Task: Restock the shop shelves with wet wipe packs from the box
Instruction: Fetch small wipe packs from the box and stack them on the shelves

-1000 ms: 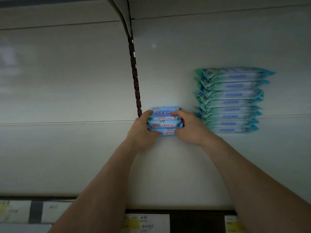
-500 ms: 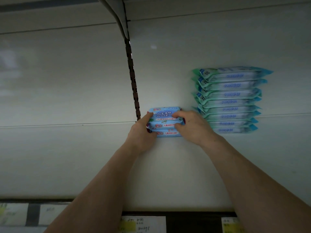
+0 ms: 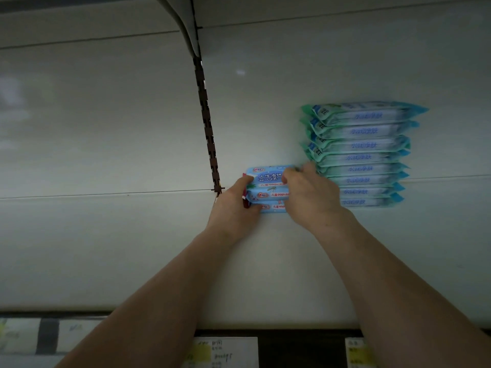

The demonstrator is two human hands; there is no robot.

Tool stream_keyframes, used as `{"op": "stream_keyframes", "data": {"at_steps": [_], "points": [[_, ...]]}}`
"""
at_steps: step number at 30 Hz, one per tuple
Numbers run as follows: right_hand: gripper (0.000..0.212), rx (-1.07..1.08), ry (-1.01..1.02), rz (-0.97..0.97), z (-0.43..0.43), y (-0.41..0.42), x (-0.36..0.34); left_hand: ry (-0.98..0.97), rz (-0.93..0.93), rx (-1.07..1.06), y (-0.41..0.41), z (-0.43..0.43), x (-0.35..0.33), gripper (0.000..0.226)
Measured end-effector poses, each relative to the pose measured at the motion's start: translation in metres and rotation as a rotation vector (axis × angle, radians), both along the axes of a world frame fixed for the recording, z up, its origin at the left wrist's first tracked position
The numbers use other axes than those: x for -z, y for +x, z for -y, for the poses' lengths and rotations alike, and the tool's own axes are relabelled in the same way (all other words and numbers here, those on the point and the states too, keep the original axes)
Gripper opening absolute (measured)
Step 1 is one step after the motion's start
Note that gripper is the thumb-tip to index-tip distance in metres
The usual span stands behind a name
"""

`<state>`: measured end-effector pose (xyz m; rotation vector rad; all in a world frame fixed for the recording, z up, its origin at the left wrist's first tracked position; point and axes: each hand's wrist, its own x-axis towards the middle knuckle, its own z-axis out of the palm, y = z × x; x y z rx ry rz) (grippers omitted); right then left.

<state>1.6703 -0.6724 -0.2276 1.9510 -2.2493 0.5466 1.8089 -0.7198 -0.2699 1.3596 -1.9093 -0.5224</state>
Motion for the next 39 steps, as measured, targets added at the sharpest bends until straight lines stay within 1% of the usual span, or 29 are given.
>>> {"op": "stream_keyframes", "data": {"at_steps": [2,4,7,10,13,15,18,22,28,30,33,39], "points": [[0.041,-0.017,-0.057,0.006,-0.003,0.004,-0.004,-0.034,-0.009,0.004,0.0,0.0,0.001,0.061],[0.038,-0.045,-0.069,0.039,-0.003,0.006,-0.005,-0.065,-0.014,0.003,0.0,0.0,0.0,0.063],[0.037,-0.061,-0.023,0.065,-0.003,0.005,-0.003,-0.091,0.045,-0.009,-0.001,0.001,0.001,0.055],[0.031,-0.06,-0.033,0.08,-0.001,0.003,-0.003,-0.122,0.08,-0.013,-0.001,0.001,0.003,0.053],[0.025,-0.069,-0.051,0.076,0.0,0.004,-0.003,-0.255,0.083,-0.044,-0.001,0.001,0.004,0.045],[0.024,-0.071,-0.054,0.069,0.001,0.005,-0.002,-0.289,0.097,-0.051,-0.001,0.003,0.003,0.039],[0.024,-0.061,-0.067,0.051,0.002,0.005,-0.001,-0.212,0.112,-0.027,0.0,0.004,0.003,0.038],[0.025,-0.054,-0.099,-0.023,0.004,0.01,0.002,-0.201,0.142,-0.03,0.0,0.007,0.003,0.039],[0.031,-0.015,-0.021,-0.013,0.0,0.017,0.0,-0.165,0.221,-0.045,-0.003,-0.004,-0.003,0.039],[0.035,-0.011,0.018,-0.062,-0.007,0.024,-0.002,-0.117,0.254,-0.039,-0.003,-0.009,-0.008,0.043],[0.04,-0.045,0.074,-0.111,-0.022,0.034,-0.001,-0.065,0.376,-0.028,-0.001,-0.015,-0.018,0.055],[0.04,-0.14,0.122,-0.124,-0.043,0.042,-0.003,-0.008,0.419,-0.062,0.009,-0.034,-0.038,0.059]]}}
